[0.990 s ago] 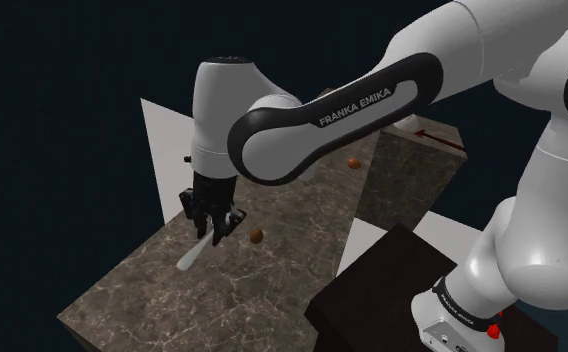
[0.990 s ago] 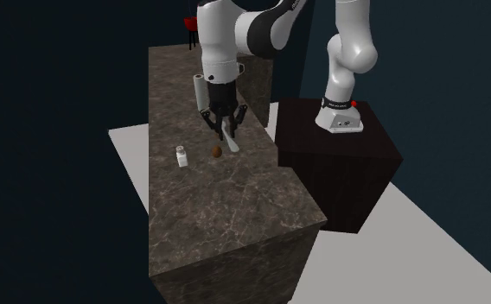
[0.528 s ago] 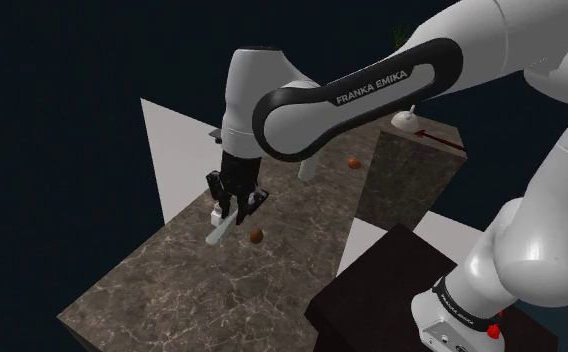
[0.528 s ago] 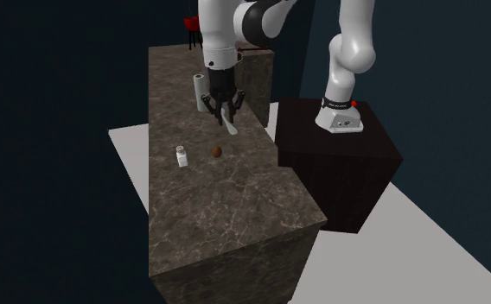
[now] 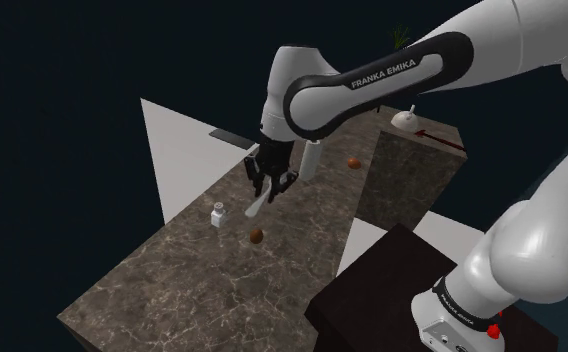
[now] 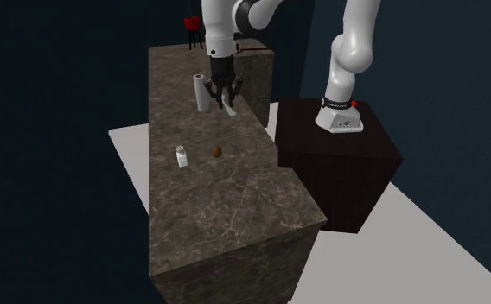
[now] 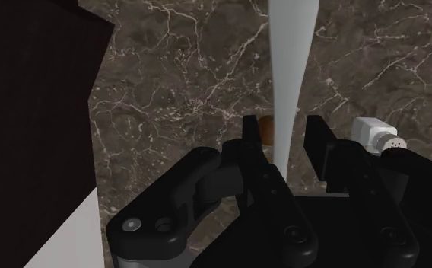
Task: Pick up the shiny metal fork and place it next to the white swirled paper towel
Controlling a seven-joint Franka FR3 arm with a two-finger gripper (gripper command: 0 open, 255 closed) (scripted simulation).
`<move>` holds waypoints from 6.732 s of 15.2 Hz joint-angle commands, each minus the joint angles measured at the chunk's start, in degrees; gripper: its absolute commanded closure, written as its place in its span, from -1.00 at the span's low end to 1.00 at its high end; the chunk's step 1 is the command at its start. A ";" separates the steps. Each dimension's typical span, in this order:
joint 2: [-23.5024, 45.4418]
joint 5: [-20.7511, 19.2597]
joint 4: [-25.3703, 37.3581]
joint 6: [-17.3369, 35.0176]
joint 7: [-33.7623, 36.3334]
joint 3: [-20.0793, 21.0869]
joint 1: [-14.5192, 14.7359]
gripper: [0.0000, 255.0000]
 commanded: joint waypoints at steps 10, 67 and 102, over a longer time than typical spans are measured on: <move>-3.46 0.97 -3.47 -2.15 -16.29 -7.87 -7.88 1.00; 32.49 -1.59 30.72 -5.28 -55.78 -26.13 -31.13 1.00; 48.29 -0.17 33.35 7.83 -57.55 -25.05 -31.73 1.00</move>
